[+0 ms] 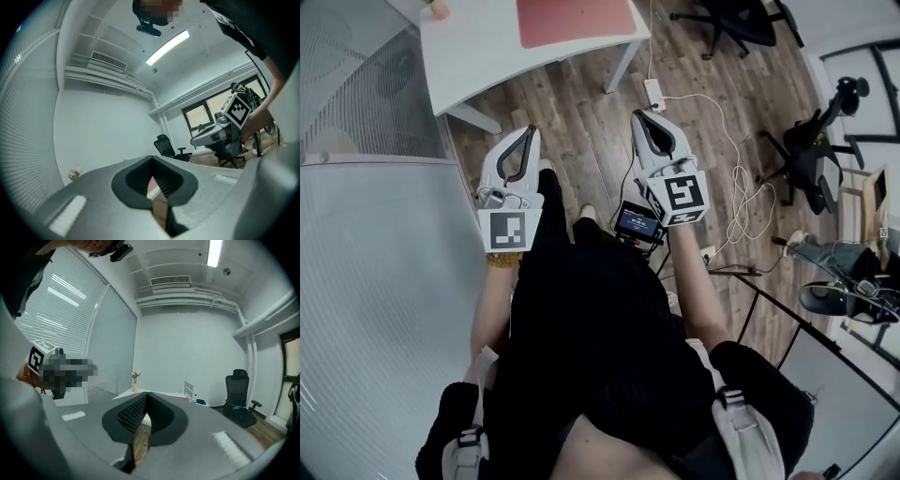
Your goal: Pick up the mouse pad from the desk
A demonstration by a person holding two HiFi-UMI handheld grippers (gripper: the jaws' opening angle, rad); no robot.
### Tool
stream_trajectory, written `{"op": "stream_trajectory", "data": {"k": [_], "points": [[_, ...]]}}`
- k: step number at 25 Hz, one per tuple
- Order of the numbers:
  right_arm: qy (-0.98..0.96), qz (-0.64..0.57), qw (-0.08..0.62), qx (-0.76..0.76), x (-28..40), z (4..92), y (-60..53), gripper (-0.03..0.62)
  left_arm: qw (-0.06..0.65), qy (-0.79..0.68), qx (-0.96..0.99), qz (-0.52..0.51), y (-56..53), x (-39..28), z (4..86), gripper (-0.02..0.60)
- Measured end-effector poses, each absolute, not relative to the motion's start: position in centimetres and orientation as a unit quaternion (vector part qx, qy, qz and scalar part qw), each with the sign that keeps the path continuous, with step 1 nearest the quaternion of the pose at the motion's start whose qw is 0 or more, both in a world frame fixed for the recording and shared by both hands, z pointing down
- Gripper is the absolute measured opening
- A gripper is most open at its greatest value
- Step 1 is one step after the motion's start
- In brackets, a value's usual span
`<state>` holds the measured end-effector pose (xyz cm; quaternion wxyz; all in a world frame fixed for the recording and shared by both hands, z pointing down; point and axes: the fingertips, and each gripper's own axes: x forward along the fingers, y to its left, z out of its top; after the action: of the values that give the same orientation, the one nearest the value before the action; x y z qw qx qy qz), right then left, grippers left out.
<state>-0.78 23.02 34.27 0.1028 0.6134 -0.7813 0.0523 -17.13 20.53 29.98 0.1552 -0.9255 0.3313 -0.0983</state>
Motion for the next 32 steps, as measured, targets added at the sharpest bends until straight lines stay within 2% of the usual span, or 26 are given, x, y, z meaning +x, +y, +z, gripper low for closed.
{"op": "stream_trajectory", "data": {"k": [7,21,32], "points": [[-0.776,0.063,0.133,0.613,-0.4,35.8,16.5,0.026,0.127,0.325,-0.933,-0.083,13.1,-16.1,32.1,0.000],[-0.765,0.054,0.158,0.622,-0.5,34.7,4.2,0.026,0.118,0.280,-0.948,-0.095,0.0,-15.1,33.6,0.000],[-0.806,0.046,0.172,0.565,4.8,39.1,-2.6,0.028,0.123,0.295,-0.932,-0.171,-4.0,-8.5,39.2,0.000]]}}
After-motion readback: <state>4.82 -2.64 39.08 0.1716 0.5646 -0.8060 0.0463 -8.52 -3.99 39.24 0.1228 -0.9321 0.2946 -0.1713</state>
